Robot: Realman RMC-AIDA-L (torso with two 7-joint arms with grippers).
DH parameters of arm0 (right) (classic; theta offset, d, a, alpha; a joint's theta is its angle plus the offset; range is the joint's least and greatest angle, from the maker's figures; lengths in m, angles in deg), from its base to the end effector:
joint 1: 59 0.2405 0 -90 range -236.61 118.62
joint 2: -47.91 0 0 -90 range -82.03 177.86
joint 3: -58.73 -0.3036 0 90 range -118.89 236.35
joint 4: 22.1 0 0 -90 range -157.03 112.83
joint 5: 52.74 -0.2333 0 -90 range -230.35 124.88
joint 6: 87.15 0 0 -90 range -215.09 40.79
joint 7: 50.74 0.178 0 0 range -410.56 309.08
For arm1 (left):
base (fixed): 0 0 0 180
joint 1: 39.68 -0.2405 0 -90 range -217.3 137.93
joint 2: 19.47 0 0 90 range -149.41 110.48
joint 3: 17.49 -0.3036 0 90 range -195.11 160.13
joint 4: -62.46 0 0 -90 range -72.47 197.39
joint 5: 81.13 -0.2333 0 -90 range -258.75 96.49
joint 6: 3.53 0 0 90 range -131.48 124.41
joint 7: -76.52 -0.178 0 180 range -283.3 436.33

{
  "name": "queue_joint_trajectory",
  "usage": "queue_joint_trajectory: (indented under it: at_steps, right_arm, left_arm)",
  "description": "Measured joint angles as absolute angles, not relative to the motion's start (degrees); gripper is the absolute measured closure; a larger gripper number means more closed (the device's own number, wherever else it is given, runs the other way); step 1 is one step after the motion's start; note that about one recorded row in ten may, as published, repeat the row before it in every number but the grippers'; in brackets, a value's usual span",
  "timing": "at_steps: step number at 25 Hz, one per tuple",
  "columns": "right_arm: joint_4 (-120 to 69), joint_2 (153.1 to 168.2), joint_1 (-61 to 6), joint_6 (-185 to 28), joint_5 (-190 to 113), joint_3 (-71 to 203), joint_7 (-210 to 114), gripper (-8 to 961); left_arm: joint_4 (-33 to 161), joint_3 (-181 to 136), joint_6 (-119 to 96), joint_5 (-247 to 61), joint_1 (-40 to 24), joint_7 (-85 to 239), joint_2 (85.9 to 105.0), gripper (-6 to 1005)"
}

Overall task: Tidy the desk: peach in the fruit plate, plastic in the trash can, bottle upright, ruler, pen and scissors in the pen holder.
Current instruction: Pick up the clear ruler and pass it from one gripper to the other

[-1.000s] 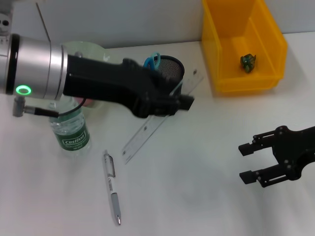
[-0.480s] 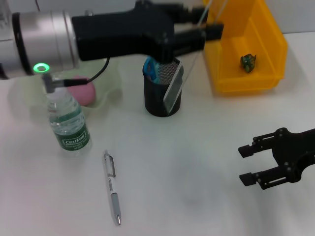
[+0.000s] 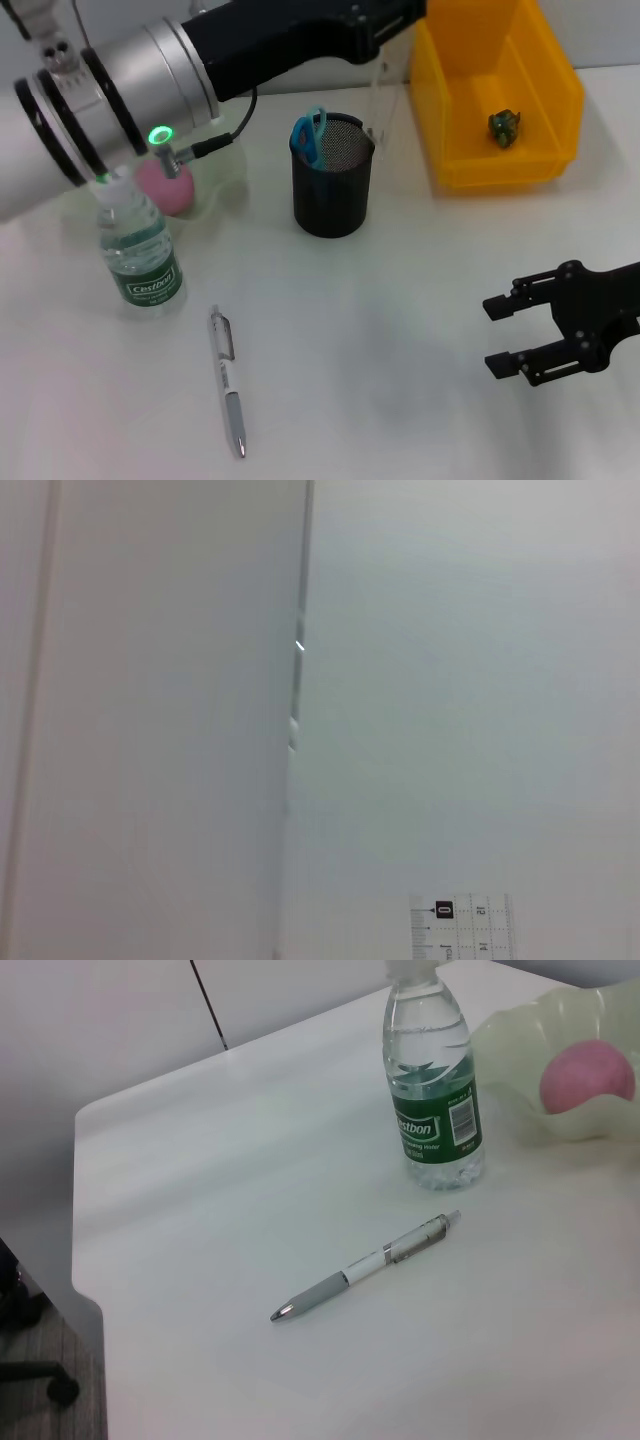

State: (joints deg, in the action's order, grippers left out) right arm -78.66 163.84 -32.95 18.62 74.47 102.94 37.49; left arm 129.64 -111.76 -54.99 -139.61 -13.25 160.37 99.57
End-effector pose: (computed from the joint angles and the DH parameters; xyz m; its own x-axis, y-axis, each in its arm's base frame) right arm 0.3148 0.3382 0.0025 0.9155 -0.3528 -0.1932 -0.3662 -0.9298 -0.0377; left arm -0.0776 0.4135 -0.0651 0.6031 0.0338 0.7969 0.3393 -0.9151 -0.2180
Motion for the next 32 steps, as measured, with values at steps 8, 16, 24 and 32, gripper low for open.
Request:
queue_joint_trajectory:
  at_steps: [8, 16, 24, 32]
  right_arm:
    - [-78.6, 163.84, -33.1, 18.6, 74.5, 103.2, 37.2, 235]
    - [-78.6, 163.84, -32.9, 18.5, 74.5, 103.5, 37.1, 236]
    - [-78.6, 164.33, -32.8, 18.5, 74.5, 103.5, 37.1, 236]
    - [-78.8, 164.66, -32.8, 18.1, 74.2, 103.2, 36.9, 236]
  left_arm:
    - [119.4, -122.2, -50.6, -109.5, -13.7, 132.9, 99.67, 607]
    - [111.0, -134.5, -54.7, -82.7, -13.7, 105.4, 99.72, 606]
    - [104.3, -139.5, -63.6, -74.1, -11.9, 99.6, 99.71, 606]
    - [103.6, -140.9, -65.4, -73.6, -12.3, 101.7, 99.71, 606]
